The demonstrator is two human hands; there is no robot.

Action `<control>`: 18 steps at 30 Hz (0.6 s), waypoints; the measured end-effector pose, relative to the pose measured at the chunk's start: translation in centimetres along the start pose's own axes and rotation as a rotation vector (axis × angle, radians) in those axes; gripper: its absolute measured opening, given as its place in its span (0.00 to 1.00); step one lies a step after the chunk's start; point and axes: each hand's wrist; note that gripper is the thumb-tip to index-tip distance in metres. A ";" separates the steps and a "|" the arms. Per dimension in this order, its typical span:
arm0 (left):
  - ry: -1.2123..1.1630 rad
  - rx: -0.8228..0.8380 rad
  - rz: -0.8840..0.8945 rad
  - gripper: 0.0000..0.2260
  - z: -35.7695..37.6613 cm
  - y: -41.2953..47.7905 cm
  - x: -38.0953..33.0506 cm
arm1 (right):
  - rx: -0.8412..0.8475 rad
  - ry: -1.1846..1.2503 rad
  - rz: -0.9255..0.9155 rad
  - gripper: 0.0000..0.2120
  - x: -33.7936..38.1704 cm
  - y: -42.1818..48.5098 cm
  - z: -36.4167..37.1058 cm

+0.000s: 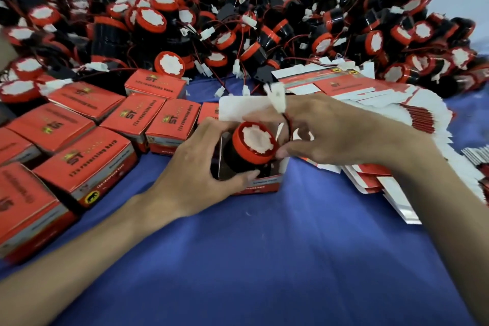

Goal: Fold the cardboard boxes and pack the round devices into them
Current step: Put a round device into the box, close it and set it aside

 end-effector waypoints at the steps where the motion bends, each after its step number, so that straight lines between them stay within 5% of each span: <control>1: -0.011 -0.001 -0.001 0.27 0.0 0.0 0.1 | -0.017 0.016 -0.006 0.23 -0.1 0.0 0.0; 5: -0.048 0.000 -0.029 0.26 0.0 -0.1 0.2 | -0.028 -0.033 0.112 0.15 -0.3 0.7 0.4; 13: -0.156 0.029 -0.028 0.24 -0.2 0.1 0.1 | 0.032 -0.148 0.108 0.32 0.9 0.6 1.0; 18: -0.198 0.031 -0.023 0.25 -0.3 0.0 0.2 | -0.034 -0.353 0.132 0.26 1.9 1.4 2.3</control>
Point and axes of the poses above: each hand's wrist, its own y-axis towards the middle knuckle, its own z-axis out of the palm, x = y × z, and after that the axes turned 15 degrees about x, right-handed
